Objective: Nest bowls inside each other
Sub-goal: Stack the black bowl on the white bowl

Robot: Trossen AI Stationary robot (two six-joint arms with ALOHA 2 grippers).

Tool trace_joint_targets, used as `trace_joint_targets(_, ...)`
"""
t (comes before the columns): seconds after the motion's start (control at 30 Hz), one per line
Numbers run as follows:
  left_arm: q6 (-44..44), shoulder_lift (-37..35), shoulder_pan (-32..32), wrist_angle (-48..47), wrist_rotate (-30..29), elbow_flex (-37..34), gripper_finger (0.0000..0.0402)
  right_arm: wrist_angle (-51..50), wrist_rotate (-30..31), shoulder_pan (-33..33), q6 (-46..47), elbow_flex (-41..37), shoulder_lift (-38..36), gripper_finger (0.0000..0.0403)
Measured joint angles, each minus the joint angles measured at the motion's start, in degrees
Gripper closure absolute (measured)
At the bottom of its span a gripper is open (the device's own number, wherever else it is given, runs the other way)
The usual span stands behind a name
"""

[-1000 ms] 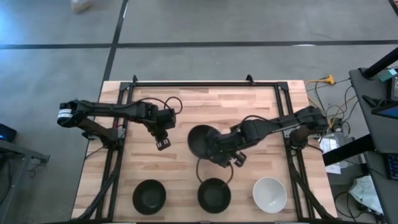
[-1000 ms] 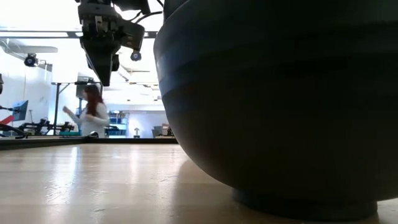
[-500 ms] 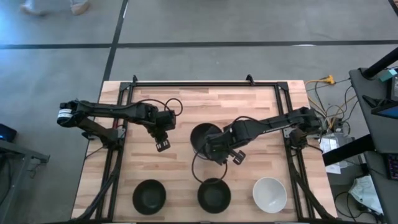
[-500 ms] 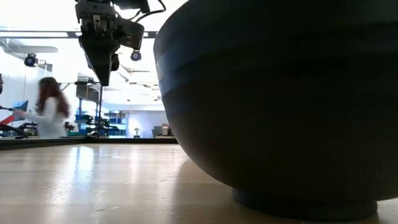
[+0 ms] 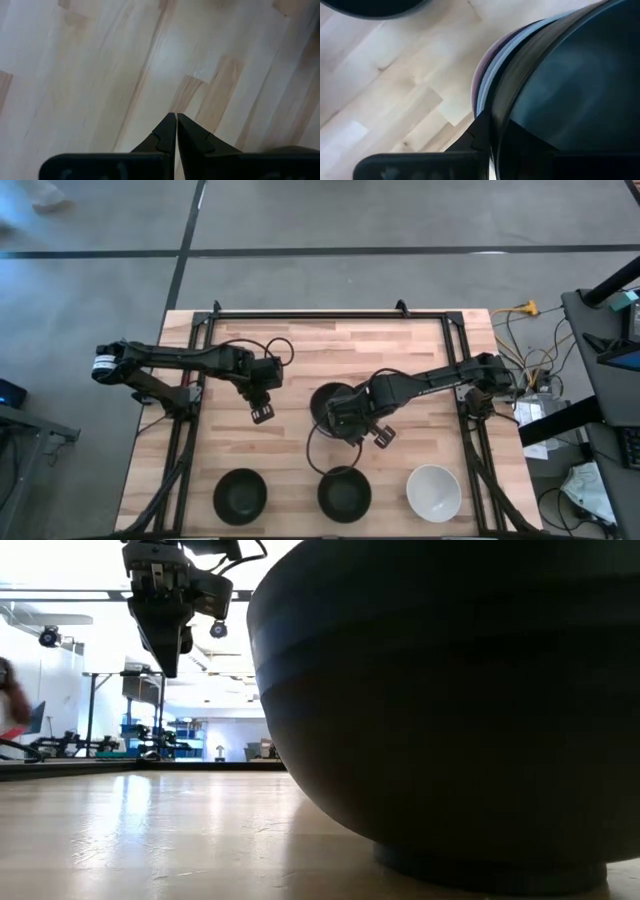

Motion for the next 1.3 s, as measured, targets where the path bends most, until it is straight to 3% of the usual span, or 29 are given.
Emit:
trace_joint_targets(0.33,0.0,0.0,0.0,1.1,0.0,0.0,0.0402,-0.1,-0.5,-1.2,4.1,0.2,-1.6,0.0334)
trace_joint_targets(0.53,0.0,0.0,0.0,1.3,0.0,0.0,0.0402,-0.1,-0.7,-1.2,4.5,3.1,-4.0,0.0322)
trace_joint_targets(0.7,0.0,0.0,0.0,2.6,0.0,-0.4,0.0402,-0.2,-1.0,-1.2,4.5,6.6,-4.3,0.0341)
trace_joint_targets(0.9,0.0,0.0,0.0,2.8,0.0,-0.5,0.0402,-0.8,-3.1,-1.2,4.4,7.3,-4.4,0.0390)
trace_joint_targets(1.3,0.0,0.0,0.0,4.0,0.0,-0.6,0.0402,-1.5,-4.5,-1.3,5.8,0.9,-3.6,0.0394)
